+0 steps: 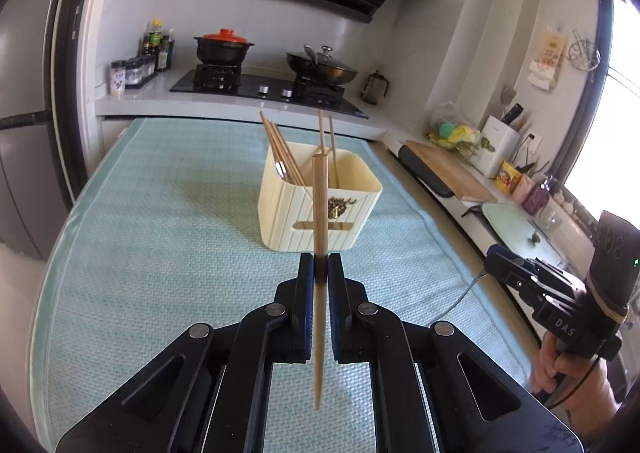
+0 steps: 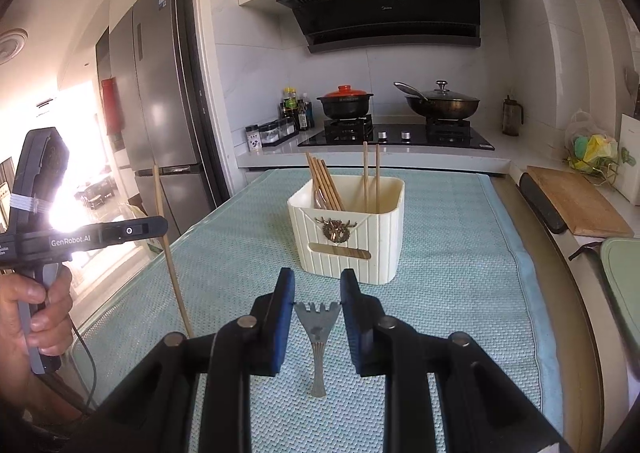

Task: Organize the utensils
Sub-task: 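Carry the fork and chopstick into the cream holder and open both tools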

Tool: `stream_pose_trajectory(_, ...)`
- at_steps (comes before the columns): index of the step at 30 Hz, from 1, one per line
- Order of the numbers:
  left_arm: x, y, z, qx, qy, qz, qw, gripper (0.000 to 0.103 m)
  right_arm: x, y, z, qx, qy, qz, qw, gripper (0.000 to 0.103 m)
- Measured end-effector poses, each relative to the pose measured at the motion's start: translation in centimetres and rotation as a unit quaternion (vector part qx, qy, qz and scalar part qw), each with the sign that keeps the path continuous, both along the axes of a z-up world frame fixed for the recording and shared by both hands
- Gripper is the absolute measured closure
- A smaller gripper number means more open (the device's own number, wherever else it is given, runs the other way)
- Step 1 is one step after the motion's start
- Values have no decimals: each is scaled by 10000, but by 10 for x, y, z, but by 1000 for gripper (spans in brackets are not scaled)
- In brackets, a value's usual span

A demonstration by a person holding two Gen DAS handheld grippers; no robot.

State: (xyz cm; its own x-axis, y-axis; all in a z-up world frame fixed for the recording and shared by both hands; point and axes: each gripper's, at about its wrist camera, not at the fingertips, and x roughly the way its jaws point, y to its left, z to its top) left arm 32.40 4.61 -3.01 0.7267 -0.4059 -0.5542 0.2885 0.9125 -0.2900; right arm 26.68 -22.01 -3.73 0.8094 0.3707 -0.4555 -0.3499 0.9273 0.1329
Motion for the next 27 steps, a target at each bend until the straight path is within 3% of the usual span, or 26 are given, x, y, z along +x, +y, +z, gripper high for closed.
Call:
stream_pose_trajectory(13,20,3,33,-90,-200,-62,9997,98,19,0,43,-51,-313,52,9995,79)
stream_pose_trajectory(27,98,-14,135,-95,-1085,30,9940,98,103,-5,134,-42,-944,-132,9954,79)
